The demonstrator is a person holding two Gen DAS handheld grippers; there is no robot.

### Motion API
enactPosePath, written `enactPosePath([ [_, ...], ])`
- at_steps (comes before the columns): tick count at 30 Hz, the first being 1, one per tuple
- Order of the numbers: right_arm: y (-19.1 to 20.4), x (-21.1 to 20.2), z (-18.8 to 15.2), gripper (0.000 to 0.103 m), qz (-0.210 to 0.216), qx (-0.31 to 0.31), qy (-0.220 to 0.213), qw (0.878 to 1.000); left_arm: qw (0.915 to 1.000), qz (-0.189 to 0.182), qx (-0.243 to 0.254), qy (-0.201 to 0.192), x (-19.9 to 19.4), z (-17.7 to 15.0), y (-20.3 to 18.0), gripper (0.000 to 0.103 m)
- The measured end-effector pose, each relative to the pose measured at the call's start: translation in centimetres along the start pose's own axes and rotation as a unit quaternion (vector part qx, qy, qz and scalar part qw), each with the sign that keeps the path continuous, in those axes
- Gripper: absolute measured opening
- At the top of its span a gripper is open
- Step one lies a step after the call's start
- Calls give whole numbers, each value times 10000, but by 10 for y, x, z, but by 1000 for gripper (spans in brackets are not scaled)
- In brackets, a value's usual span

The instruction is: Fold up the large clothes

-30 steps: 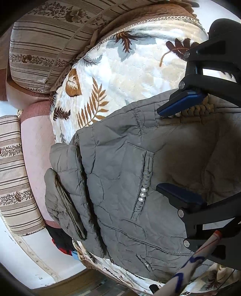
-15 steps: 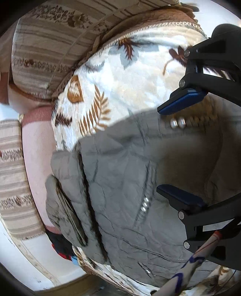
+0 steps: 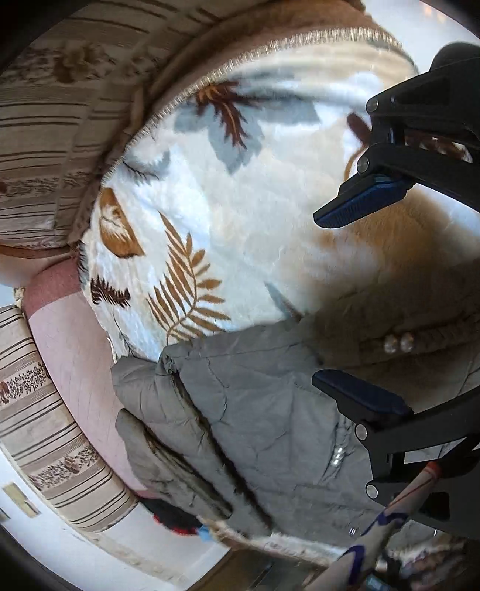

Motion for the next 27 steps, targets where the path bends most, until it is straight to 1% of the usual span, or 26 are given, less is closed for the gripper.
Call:
enactPosePath([
  [1,0,3,2,83,121,60,38,9999,9996,-232,11,127,8,-2,-5,96],
  [3,0,10,3,83,309,175,85,9993,9981,-557,114,255,17,-3,-15,96],
  [5,0,19,4,83,540,329,203,9978,9962,-780,191,339,22,-4,-23,96],
  [6,-2,26,4,83,686,480,300,9960,9932,-1067,192,434,23,-6,-28,96],
  [8,-3,34,3,83,947,681,447,9922,9873,-1484,94,562,22,-12,-32,96],
  [9,-2,39,3,83,1097,757,524,9897,9856,-1594,46,568,21,-14,-32,96],
  [10,-1,40,2,83,1197,789,557,9881,9823,-1778,-32,592,19,-16,-32,95],
  [11,1,41,3,83,1294,782,597,9867,9770,-2032,-175,625,16,-19,-32,93],
  [13,7,40,-2,82,1609,765,784,9809,9713,-2272,-332,619,10,-24,-30,91],
  [14,12,41,-7,81,1830,749,931,9758,9696,-2340,-368,607,6,-26,-29,89],
  [16,21,39,-16,81,2034,595,1102,9711,9675,-2425,-409,587,0,-31,-29,88],
  [19,26,34,-27,79,2077,423,1166,9703,9686,-2405,-291,568,-9,-36,-33,88],
  [20,27,32,-30,78,2108,406,1189,9694,9701,-2348,-225,567,-10,-38,-32,88],
  [22,27,29,-37,78,2169,411,1231,9675,9754,-2118,-108,598,-7,-45,-30,88],
  [23,27,28,-39,78,2184,413,1241,9671,9790,-1932,-72,648,-2,-49,-29,88],
  [24,27,27,-42,78,2190,410,1249,9668,9807,-1841,-25,666,3,-52,-28,88],
  [27,29,25,-49,78,2273,434,1293,9642,9841,-1672,257,551,1,-56,-38,89],
])
Point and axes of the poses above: each gripper's, at about its wrist camera, not at the fingertips, and x roughly the way its jaws point, y to its left, z to its top, the point moved 5 cm from there along x, roughly the way its jaws point, and after that the axes turned 5 degrees about -y, right-handed, at the moved point
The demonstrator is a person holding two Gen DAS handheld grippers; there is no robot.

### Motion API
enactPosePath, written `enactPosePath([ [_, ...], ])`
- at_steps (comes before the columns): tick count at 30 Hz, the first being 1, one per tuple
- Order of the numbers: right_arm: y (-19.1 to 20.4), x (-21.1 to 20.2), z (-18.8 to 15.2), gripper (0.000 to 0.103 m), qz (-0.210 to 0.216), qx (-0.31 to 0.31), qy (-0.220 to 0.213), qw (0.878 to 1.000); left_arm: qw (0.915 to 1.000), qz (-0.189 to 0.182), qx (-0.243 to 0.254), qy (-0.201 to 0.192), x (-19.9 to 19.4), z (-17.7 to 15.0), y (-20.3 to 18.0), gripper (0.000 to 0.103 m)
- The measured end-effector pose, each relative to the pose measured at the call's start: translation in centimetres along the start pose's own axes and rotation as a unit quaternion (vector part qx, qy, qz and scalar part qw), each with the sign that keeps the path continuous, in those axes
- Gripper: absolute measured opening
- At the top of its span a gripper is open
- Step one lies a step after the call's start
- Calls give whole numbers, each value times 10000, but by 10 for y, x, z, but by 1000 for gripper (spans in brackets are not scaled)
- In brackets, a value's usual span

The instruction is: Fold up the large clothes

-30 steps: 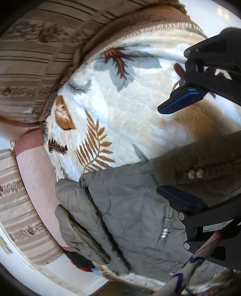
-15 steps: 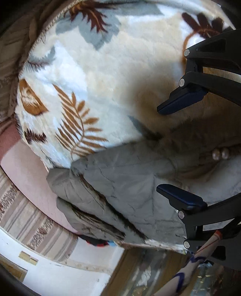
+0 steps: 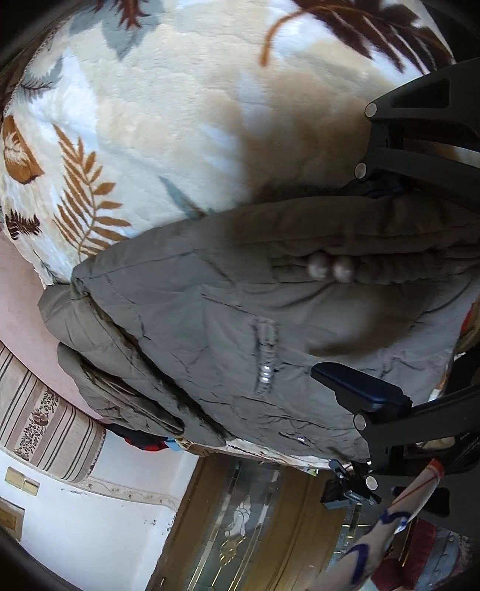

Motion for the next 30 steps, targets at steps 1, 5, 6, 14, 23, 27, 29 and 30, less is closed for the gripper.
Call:
enactPosePath([
  [1,1,0,-2,78,35,11,22,10000,10000,-9,58,20,1,-2,-3,89],
  [5,8,-4,-16,75,271,-18,132,9995,9990,-262,348,98,1,-15,-19,88],
  [6,10,-5,-19,72,319,-32,138,9994,9986,-322,396,116,1,-18,-21,86],
  [14,4,8,-35,67,499,154,291,9982,9992,-84,373,152,14,-24,-22,85],
  [23,12,8,-52,55,363,63,156,9992,9973,623,385,-57,19,-30,-38,67],
  [27,20,6,-52,34,104,-39,102,9999,9920,1240,234,9,10,-26,-30,29],
  [29,30,-2,-47,29,91,-156,25,9998,9925,1197,210,-111,-3,-22,-36,23],
  [30,35,-7,-46,26,107,-245,-25,9996,9926,1177,245,-196,-11,-20,-41,22],
])
Point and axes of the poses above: each gripper's, at about its wrist camera, not at the fingertips, and x roughly the way its jaws point, y to its left, z to its top, the point moved 5 cm from there along x, roughly the way its jaws point, and after that the axes turned 5 degrees about -y, right-handed, at the moved point
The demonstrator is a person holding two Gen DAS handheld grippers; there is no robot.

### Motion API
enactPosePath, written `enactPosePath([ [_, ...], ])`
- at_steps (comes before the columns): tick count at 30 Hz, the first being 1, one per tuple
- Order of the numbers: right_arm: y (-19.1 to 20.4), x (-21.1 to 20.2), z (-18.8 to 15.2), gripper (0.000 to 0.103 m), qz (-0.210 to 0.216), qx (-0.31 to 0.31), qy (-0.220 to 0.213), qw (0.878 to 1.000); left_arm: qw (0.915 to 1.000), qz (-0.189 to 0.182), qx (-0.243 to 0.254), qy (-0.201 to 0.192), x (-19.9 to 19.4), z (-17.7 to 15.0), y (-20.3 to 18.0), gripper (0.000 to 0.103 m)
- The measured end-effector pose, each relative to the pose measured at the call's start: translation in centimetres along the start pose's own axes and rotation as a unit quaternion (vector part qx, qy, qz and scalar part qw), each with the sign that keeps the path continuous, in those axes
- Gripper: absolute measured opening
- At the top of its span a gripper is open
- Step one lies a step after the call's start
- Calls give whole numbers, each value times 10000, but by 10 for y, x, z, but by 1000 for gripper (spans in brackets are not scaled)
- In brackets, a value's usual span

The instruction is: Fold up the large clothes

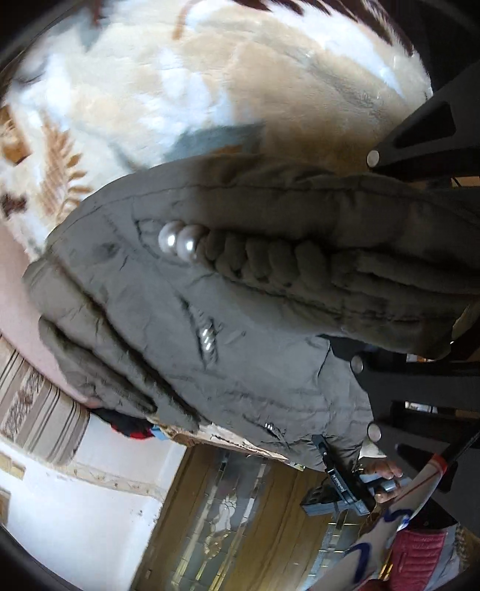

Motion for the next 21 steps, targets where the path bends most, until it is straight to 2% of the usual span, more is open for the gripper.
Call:
enactPosePath([
  [2,15,-13,4,23,68,-215,-139,9997,9997,-35,79,-217,-18,6,-10,18],
  [8,46,-48,12,18,339,-604,-439,9966,9974,-127,338,-620,-62,9,-33,16],
  [15,50,-64,9,18,361,-819,-331,9954,9976,-98,369,-584,-85,-10,-27,16],
  [18,44,-56,11,18,215,-703,-218,9971,9986,-34,213,-485,-79,-6,-22,17],
  [21,47,-51,22,18,183,-651,-200,9975,9983,-111,85,-570,-81,10,-21,17],
])
Point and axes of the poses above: each gripper's, at about its wrist camera, not at the fingertips, and x roughly the way its jaws point, y to its left, z to its top, the point moved 5 cm from there along x, roughly the way its jaws point, and after that the axes turned 5 degrees about -y, right-handed, at the moved point
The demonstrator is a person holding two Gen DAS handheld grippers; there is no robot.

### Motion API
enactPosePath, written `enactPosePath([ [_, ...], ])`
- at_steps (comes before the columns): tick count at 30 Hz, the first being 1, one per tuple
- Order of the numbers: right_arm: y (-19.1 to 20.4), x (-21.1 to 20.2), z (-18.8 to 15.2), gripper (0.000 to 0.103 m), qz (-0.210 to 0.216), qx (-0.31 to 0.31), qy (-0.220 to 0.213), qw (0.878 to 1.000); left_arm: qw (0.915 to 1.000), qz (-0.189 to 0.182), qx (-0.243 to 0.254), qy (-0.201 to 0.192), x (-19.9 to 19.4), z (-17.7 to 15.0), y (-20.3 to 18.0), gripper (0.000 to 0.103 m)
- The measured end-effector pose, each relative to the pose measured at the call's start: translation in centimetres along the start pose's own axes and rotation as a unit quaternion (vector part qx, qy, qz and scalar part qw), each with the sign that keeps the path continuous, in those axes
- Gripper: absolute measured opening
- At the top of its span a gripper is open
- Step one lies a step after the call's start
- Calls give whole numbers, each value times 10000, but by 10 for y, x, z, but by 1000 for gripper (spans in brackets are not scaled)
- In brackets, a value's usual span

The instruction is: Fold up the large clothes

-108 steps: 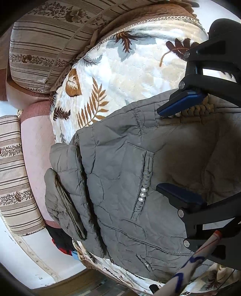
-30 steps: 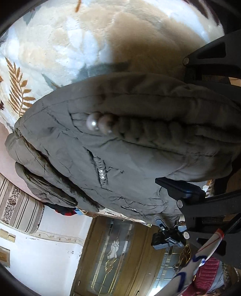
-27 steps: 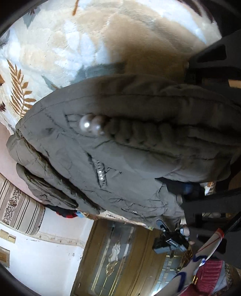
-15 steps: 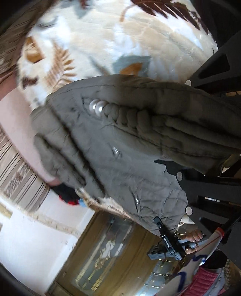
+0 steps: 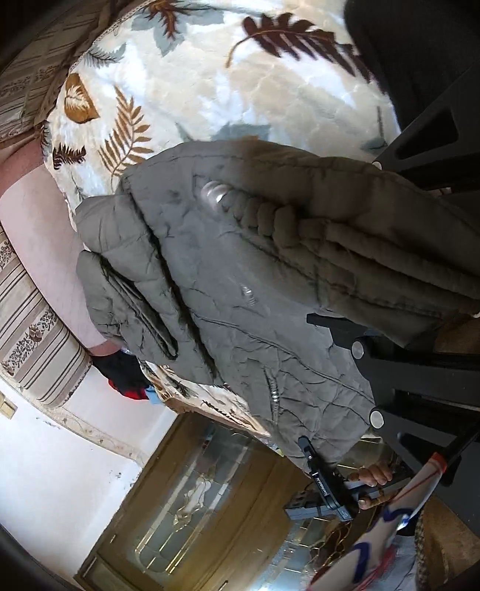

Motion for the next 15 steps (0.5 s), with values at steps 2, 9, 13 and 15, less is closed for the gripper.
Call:
enactPosePath([
  [2,9,-1,17,18,26,-106,-69,9999,9999,-29,33,-128,-2,16,-6,17],
  [9,37,3,89,19,11,-406,-426,9983,9989,6,108,-457,7,91,-28,18],
  [13,44,20,148,19,-145,-359,-723,9966,9976,276,220,-603,28,145,-42,19],
  [15,44,29,174,19,-207,-291,-845,9958,9969,383,252,-644,43,172,-47,20],
])
Point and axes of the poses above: each gripper's, at about its wrist camera, not at the fingertips, and x roughly the way its jaws point, y to its left, z to its top, the point moved 5 cm from there along x, roughly the way its jaws point, and after that the axes turned 5 degrees about -y, right-handed, at the moved point
